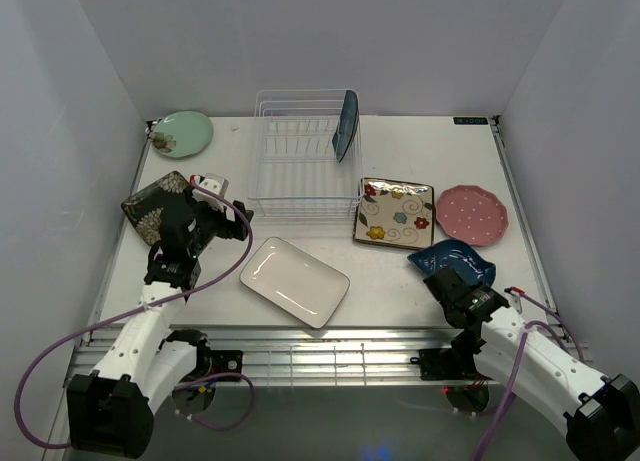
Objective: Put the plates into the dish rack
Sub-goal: Pick up the plate from the corner of the board, then insert the plate into the dish rack.
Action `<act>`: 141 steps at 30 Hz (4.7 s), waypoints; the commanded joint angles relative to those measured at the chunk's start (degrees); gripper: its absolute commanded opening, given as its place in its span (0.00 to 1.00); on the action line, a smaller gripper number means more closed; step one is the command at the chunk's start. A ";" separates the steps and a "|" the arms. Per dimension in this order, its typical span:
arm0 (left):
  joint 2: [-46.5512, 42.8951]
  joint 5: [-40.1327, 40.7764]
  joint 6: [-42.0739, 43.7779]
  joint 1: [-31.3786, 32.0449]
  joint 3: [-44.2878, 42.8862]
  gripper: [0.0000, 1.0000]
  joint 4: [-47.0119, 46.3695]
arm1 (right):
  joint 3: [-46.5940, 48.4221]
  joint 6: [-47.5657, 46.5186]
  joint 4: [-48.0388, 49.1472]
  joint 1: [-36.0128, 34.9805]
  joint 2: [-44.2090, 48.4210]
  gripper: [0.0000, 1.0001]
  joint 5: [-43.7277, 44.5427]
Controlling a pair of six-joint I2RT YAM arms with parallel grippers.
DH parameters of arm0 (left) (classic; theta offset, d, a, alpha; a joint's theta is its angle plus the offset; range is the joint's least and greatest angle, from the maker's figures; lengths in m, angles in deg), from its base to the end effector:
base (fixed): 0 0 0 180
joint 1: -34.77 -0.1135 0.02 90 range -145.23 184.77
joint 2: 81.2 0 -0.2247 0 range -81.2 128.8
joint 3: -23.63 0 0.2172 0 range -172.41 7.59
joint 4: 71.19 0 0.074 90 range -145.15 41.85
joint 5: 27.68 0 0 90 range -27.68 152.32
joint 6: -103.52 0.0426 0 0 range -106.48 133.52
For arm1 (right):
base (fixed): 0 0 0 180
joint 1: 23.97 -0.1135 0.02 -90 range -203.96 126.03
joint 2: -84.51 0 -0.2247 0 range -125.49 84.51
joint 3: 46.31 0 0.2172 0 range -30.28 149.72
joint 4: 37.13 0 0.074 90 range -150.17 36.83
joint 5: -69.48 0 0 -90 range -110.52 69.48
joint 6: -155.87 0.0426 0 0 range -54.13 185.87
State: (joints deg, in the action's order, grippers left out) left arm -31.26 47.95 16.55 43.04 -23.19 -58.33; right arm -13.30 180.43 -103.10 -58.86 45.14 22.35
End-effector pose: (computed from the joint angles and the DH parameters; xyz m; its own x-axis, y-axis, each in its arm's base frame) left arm 0.1994 -0.0397 0.2419 -0.2522 0.0884 -0.9636 0.3893 0.9209 -0.0174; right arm 0.0938 0.0300 0.1317 0.0976 0.8807 -0.4634 0.8147 0.1967 0.5455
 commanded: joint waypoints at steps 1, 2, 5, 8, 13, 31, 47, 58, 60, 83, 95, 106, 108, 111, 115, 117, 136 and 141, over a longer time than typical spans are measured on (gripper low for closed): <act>-0.10 -0.04 0.40 0.16 -0.94 0.98 0.19 | -1.42 17.98 -0.08 -0.26 0.08 0.08 1.25; -0.10 -0.04 0.40 0.16 -0.94 0.98 0.19 | -1.42 17.98 -0.08 -0.26 0.44 0.08 1.77; 0.17 -0.13 0.40 0.16 -1.12 0.98 0.37 | -1.42 17.28 -0.34 -0.26 2.02 0.08 3.00; -0.01 -0.04 0.31 0.16 -1.21 0.98 0.63 | -0.28 15.43 -2.17 -0.26 3.69 0.08 4.15; -0.01 0.13 0.31 0.16 -1.21 0.98 0.54 | 3.59 12.19 -7.01 -0.26 5.18 0.08 5.29; 0.78 -7.76 2.77 0.16 -1.20 0.98 1.68 | 15.10 3.66 -14.40 -0.26 9.84 0.08 6.35; 4.30 -12.10 7.44 0.25 -6.74 0.98 8.19 | 21.79 -7.86 -8.96 -0.26 9.40 0.08 6.87; 5.97 -10.69 8.14 0.25 -8.76 0.98 8.63 | 23.55 -16.04 -4.47 -0.26 6.15 0.08 7.14; 6.05 -6.49 7.70 0.25 -8.33 0.98 7.32 | 22.93 -16.74 -2.55 -0.26 6.41 0.08 7.14; 2.89 -7.85 13.05 0.25 -8.15 0.98 9.14 | 24.95 -25.96 6.78 -0.26 2.20 0.08 5.29; 7.27 -39.48 10.78 1.83 -17.72 0.98 7.41 | 27.15 -29.40 10.64 -0.26 -1.58 0.08 2.74; 18.27 -58.85 -1.35 2.53 -27.49 0.98 -2.08 | 28.73 -30.71 11.96 -0.35 -2.37 0.08 2.13; 18.18 -51.68 0.64 5.76 -27.75 0.98 -3.85 | 29.96 -31.24 12.05 -0.26 -3.33 0.08 2.04; 17.31 -32.48 11.34 15.23 -28.19 0.98 -1.21 | 33.03 -31.59 11.61 -0.26 -5.88 0.08 1.95; 18.61 -19.49 15.94 22.39 -27.92 0.98 -3.67 | 38.48 -29.93 8.02 -0.26 -10.10 0.08 1.95; 19.67 -12.91 20.15 27.81 -28.54 0.98 -4.11 | 40.76 -29.92 8.36 -0.35 -12.12 0.08 1.69; 35.49 4.27 32.48 44.72 -36.62 0.87 -3.15 | 49.38 -33.97 13.72 -0.44 -24.78 0.08 -3.76; 36.90 -1.71 33.45 44.99 -38.73 0.89 2.03 | 49.47 -34.84 14.25 -0.53 -24.79 0.08 -3.93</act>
State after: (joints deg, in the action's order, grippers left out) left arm 6.07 49.02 48.88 87.83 -58.87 -59.27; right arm 31.57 144.87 -96.57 -59.03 18.78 16.54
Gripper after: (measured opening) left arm 0.888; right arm 0.144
